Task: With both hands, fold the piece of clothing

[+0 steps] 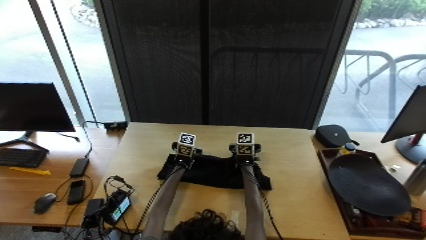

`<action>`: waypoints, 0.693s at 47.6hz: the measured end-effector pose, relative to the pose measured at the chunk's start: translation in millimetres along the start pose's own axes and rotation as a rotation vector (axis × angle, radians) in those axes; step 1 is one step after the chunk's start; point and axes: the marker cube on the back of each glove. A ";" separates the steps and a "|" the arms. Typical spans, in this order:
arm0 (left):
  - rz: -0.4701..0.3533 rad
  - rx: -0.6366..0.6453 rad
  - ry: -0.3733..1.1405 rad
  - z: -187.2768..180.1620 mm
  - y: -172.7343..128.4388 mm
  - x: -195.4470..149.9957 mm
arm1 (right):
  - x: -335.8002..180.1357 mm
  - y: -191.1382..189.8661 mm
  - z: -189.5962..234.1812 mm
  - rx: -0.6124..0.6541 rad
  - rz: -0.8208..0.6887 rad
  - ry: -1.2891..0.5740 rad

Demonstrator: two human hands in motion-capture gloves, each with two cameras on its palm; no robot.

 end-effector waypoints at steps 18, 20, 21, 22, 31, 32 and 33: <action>-0.011 0.311 -0.029 -11.2 32.3 -24.4 | 99.0 46.6 11.0 0.138 0.247 -0.444; -0.001 0.314 -0.032 -3.9 38.1 -23.9 | 109.1 65.9 36.6 0.013 0.288 -0.483; -0.001 0.301 -0.043 0.8 41.0 -24.9 | 113.2 74.8 44.9 -0.025 0.309 -0.490; -0.005 0.281 -0.058 6.0 43.8 -26.7 | 116.4 82.8 51.6 -0.051 0.325 -0.495; -0.092 -0.132 0.086 50.0 79.0 -27.2 | 124.1 147.2 60.8 -0.231 0.477 -0.350; -0.090 -0.148 0.115 52.9 79.1 -26.4 | 122.7 149.8 62.3 -0.259 0.482 -0.347; -0.087 -0.156 0.140 56.0 78.0 -26.1 | 120.7 152.0 63.6 -0.289 0.482 -0.351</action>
